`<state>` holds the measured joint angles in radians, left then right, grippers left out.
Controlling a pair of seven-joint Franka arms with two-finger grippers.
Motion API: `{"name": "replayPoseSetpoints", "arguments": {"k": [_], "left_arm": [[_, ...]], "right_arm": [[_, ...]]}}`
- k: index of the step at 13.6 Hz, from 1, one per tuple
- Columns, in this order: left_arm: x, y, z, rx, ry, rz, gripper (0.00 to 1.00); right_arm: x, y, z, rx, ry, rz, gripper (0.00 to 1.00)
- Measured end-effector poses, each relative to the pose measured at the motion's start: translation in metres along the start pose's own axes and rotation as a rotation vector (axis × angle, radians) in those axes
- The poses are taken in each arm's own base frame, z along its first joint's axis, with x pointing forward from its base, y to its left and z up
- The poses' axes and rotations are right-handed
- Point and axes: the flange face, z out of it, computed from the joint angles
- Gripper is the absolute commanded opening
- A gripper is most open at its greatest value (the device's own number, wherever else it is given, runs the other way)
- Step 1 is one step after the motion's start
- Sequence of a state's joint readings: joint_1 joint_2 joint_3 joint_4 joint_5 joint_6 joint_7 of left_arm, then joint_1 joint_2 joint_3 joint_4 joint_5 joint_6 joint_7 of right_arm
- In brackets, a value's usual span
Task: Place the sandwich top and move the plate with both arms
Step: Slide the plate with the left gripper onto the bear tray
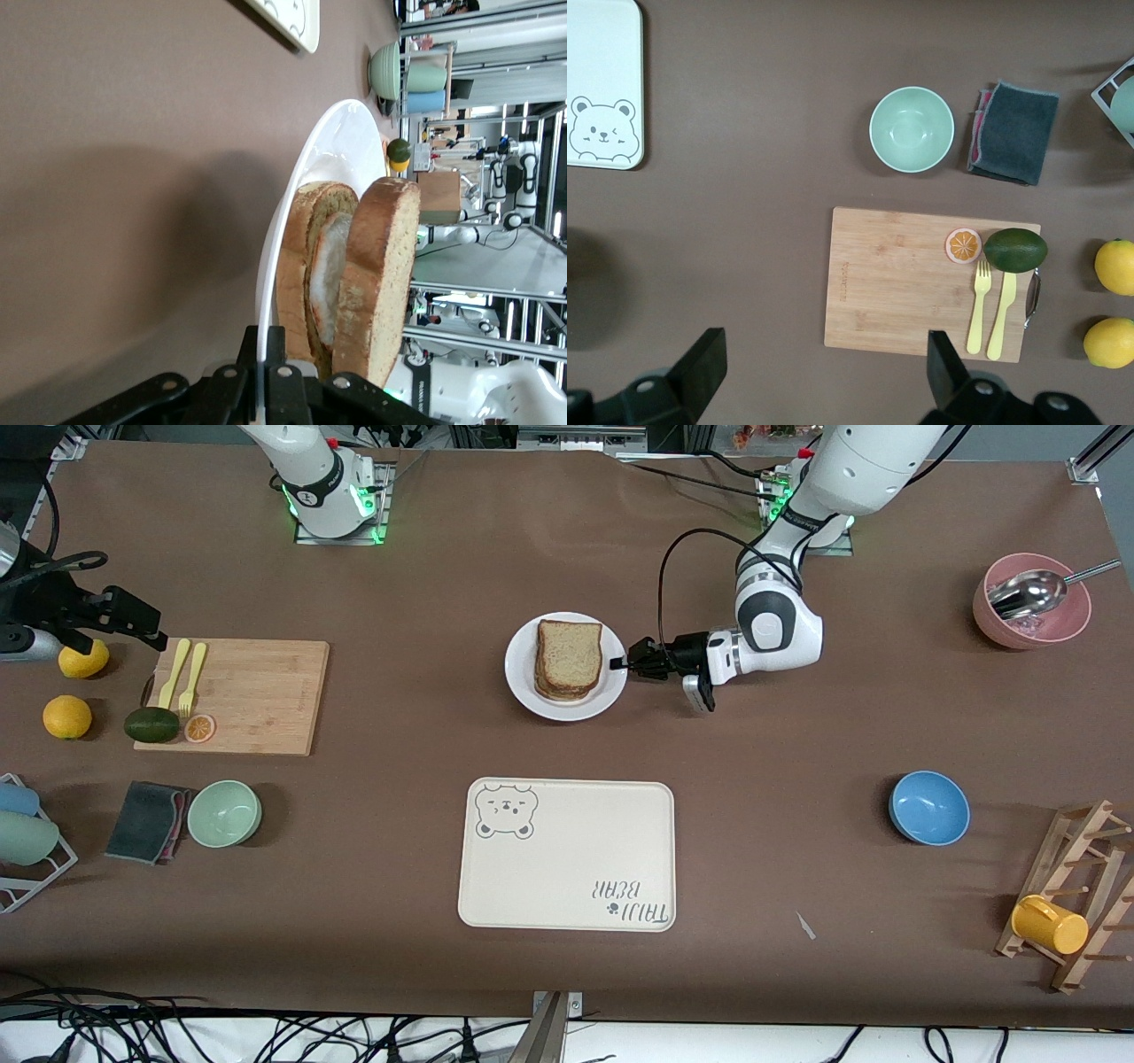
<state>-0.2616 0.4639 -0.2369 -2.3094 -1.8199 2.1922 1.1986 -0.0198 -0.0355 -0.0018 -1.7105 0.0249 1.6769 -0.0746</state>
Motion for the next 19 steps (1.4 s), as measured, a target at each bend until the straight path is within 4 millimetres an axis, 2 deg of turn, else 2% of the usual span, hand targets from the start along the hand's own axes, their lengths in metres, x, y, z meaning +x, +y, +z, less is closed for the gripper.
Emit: {"name": "replayPoseSetpoints", "arguments": {"k": [3, 5, 8, 11, 14, 17, 19], "left_arm": [[0.015, 0.006, -0.012, -0.005, 0.025, -0.039, 0.0], [0.039, 0.019, -0.024, -0.013, 0.044, -0.091, 0.0], [0.083, 0.049, -0.033, -0.025, 0.082, -0.155, 0.0], [0.109, 0.064, -0.039, -0.015, 0.136, -0.151, 0.0], [0.141, 0.06, -0.046, 0.055, 0.233, -0.144, 0.0], [0.177, 0.05, -0.035, 0.048, 0.28, -0.172, 0.0], [0.193, 0.036, -0.029, 0.047, 0.287, -0.177, 0.0]], "right_arm": [[0.0, 0.0, 0.0, 0.0, 0.0, 0.0, 1.0], [0.0, 0.0, 0.0, 0.0, 0.0, 0.0, 1.0], [0.0, 0.0, 0.0, 0.0, 0.0, 0.0, 1.0], [0.0, 0.0, 0.0, 0.0, 0.0, 0.0, 1.0], [0.0, 0.0, 0.0, 0.0, 0.0, 0.0, 1.0], [0.0, 0.0, 0.0, 0.0, 0.0, 0.0, 1.0], [0.0, 0.0, 0.0, 0.0, 0.0, 0.0, 1.0]]}}
